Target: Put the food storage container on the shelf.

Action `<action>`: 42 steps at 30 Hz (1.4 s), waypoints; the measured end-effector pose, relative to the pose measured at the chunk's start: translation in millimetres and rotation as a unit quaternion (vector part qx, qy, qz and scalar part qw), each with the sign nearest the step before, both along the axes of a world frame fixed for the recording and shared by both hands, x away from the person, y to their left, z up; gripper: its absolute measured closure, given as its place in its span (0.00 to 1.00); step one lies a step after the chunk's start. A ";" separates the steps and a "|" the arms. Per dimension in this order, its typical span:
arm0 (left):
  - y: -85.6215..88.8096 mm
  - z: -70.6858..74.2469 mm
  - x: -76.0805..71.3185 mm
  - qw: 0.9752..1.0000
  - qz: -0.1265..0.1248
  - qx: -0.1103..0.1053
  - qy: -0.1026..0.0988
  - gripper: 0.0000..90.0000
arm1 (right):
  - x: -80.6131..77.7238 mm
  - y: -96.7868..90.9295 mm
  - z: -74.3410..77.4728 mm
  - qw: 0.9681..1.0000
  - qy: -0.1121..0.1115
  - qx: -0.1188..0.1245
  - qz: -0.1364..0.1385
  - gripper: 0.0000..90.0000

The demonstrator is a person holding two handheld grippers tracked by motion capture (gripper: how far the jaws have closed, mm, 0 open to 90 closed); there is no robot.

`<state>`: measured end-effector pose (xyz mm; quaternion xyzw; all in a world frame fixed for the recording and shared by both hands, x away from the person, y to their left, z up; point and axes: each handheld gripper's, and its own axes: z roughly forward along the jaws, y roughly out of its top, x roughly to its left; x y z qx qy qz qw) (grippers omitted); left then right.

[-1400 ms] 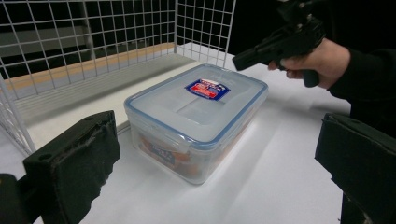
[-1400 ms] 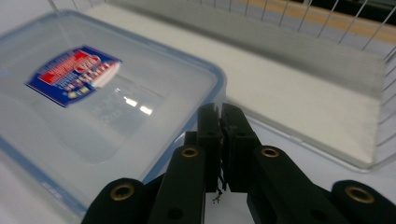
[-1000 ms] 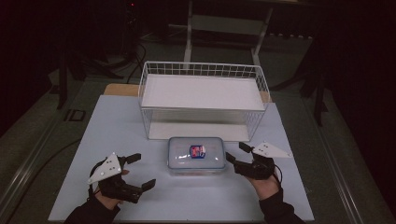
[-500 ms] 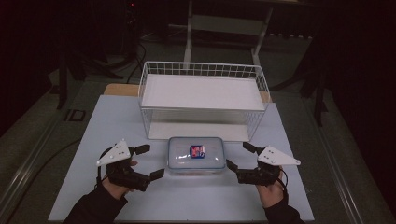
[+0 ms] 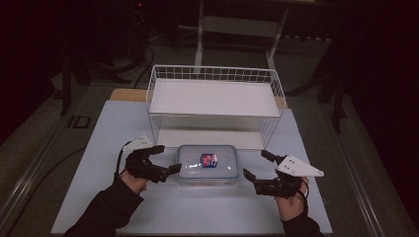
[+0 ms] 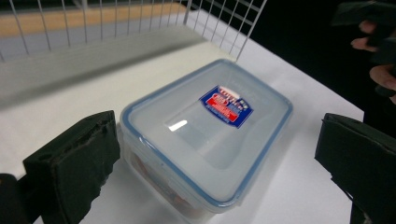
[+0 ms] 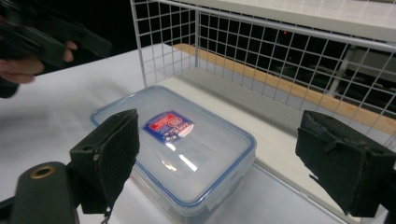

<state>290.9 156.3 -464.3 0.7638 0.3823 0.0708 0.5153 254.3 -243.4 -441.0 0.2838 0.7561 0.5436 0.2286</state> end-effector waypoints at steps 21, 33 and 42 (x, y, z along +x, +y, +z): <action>-5.6 -38.2 46.5 0.978 0.014 -0.057 0.201 0.02 | 1.5 12.1 -13.4 0.999 0.018 -0.028 -0.010 0.11; 3.4 -54.6 54.0 0.961 0.020 -0.091 0.260 0.30 | 2.2 13.2 -15.9 0.999 0.026 -0.032 -0.007 0.11; 7.7 -65.8 58.6 0.947 0.013 -0.128 0.295 0.48 | 2.7 12.6 -16.0 0.999 0.028 -0.031 -0.009 0.11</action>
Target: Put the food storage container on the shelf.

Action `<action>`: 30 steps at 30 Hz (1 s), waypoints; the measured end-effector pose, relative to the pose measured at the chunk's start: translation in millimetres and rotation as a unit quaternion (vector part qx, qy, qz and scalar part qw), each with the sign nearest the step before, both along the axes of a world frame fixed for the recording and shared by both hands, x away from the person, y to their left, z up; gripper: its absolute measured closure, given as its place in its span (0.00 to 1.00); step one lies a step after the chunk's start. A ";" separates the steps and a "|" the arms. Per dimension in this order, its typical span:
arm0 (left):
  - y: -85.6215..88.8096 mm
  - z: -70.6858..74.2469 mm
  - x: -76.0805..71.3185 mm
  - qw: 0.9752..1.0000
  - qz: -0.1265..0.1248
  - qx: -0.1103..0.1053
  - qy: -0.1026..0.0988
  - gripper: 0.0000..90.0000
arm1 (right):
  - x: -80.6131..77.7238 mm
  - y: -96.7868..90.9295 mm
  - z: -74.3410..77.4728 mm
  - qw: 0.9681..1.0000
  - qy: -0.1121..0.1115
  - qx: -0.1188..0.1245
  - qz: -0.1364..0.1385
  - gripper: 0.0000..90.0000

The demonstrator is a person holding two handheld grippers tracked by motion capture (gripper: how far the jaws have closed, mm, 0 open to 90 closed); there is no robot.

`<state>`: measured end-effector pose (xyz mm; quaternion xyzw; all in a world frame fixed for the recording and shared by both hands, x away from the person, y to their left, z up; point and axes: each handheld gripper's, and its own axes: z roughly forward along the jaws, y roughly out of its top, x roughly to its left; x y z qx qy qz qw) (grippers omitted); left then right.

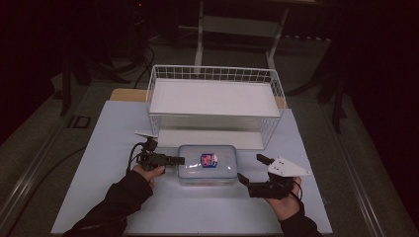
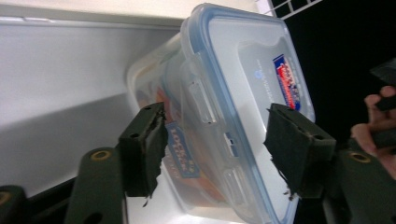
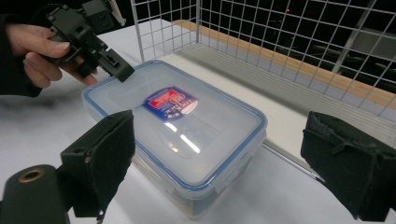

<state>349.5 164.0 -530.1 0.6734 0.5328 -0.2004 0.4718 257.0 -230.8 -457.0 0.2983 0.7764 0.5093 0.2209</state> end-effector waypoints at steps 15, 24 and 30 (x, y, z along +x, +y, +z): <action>3.0 5.3 -9.6 0.998 -0.032 -0.018 -0.043 0.61 | 21.1 -2.5 -14.5 0.997 0.075 0.018 0.002 0.11; 0.0 10.7 -22.8 0.995 -0.053 -0.017 -0.084 0.64 | 41.5 -3.8 -31.0 0.987 0.156 0.038 0.013 0.16; -1.2 12.3 -29.7 0.993 -0.062 -0.019 -0.095 0.65 | 57.6 -7.1 -46.0 0.968 0.239 0.064 0.035 0.23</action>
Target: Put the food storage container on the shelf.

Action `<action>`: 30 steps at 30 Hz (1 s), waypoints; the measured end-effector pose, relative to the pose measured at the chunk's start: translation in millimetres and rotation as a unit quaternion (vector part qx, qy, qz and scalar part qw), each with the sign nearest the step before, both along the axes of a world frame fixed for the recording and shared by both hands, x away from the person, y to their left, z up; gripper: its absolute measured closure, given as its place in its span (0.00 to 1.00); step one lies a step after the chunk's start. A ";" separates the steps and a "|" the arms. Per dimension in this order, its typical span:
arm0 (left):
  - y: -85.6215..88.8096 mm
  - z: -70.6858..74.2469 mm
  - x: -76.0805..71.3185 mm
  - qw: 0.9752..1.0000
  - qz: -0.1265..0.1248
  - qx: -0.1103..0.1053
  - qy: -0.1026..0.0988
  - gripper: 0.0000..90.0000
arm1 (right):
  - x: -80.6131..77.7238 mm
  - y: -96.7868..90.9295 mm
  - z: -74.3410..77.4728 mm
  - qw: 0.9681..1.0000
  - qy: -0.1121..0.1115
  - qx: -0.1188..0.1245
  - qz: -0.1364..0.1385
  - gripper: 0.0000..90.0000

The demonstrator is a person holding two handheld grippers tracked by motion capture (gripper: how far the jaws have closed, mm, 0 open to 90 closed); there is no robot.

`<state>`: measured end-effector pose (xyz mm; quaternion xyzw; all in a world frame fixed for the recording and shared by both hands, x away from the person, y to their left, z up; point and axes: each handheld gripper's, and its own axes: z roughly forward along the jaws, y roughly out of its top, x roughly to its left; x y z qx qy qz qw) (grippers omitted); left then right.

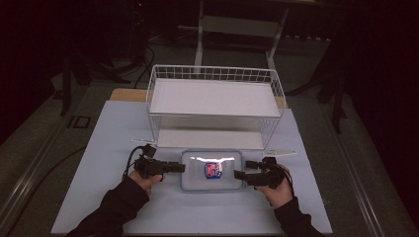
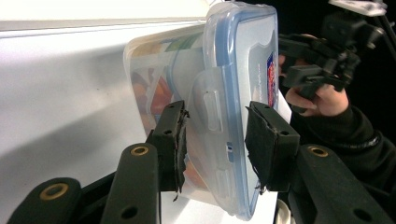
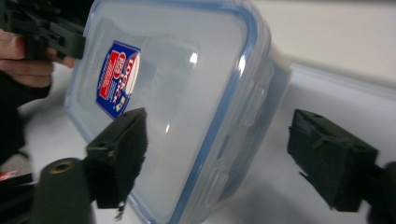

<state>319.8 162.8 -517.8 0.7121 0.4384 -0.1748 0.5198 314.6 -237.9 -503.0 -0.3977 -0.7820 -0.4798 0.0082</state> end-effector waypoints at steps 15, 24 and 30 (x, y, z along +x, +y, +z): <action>-0.1 2.2 -9.4 1.000 -0.012 0.008 -0.027 0.66 | 0.5 -2.9 -1.0 0.999 0.039 0.016 0.033 0.45; -3.0 6.9 -16.4 0.999 -0.002 0.023 -0.047 0.65 | -2.5 -9.9 0.3 0.997 0.058 0.037 0.031 0.53; -3.5 14.4 -18.1 0.997 0.007 0.027 -0.065 0.65 | -3.5 -10.1 4.7 0.997 0.053 0.036 0.037 0.55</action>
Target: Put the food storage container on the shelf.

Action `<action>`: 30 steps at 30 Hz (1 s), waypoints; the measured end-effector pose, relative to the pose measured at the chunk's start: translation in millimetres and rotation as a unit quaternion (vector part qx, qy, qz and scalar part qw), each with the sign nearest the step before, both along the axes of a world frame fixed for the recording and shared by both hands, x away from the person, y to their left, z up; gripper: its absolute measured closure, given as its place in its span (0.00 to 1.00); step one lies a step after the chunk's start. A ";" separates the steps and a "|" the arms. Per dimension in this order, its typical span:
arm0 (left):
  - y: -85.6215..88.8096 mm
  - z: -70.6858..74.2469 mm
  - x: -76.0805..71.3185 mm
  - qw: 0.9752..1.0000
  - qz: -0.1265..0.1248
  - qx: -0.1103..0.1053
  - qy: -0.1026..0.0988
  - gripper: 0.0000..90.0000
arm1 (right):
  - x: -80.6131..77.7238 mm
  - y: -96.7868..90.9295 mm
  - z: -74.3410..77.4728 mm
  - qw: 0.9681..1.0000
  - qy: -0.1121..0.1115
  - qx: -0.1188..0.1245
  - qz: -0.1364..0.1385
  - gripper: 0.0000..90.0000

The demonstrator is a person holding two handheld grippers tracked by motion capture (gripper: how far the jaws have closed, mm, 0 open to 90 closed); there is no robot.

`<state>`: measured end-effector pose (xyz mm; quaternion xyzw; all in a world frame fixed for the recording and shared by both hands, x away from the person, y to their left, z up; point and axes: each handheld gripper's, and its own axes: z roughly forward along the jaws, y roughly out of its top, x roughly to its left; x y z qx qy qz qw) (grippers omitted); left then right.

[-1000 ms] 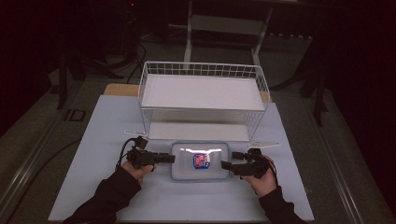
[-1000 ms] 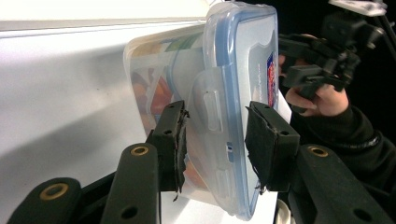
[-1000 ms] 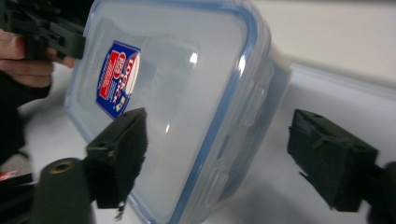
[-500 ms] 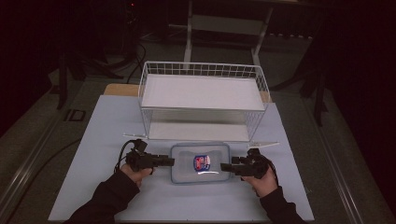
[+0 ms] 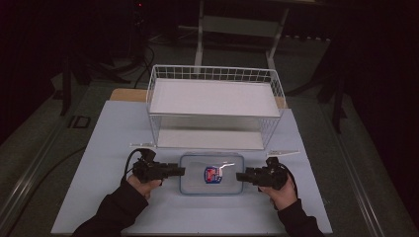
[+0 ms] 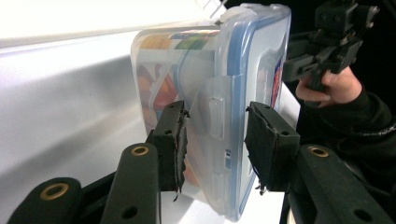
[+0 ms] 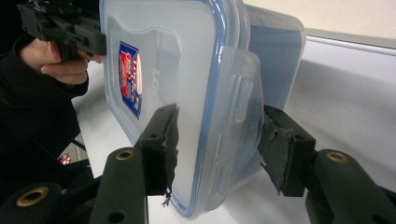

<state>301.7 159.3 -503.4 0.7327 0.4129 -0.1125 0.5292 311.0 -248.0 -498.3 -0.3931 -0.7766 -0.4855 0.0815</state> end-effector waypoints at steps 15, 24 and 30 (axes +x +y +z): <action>-13.4 18.7 16.2 1.000 0.003 0.002 -0.030 0.65 | 12.9 -12.0 18.1 1.000 -0.025 0.008 -0.014 0.55; -21.0 22.2 35.5 0.999 0.008 -0.004 -0.044 0.65 | 29.0 -18.7 26.6 0.999 -0.038 0.012 -0.026 0.55; -26.5 17.9 47.3 0.998 0.018 -0.001 -0.059 0.64 | 46.2 -21.8 25.6 0.998 -0.042 0.012 -0.037 0.55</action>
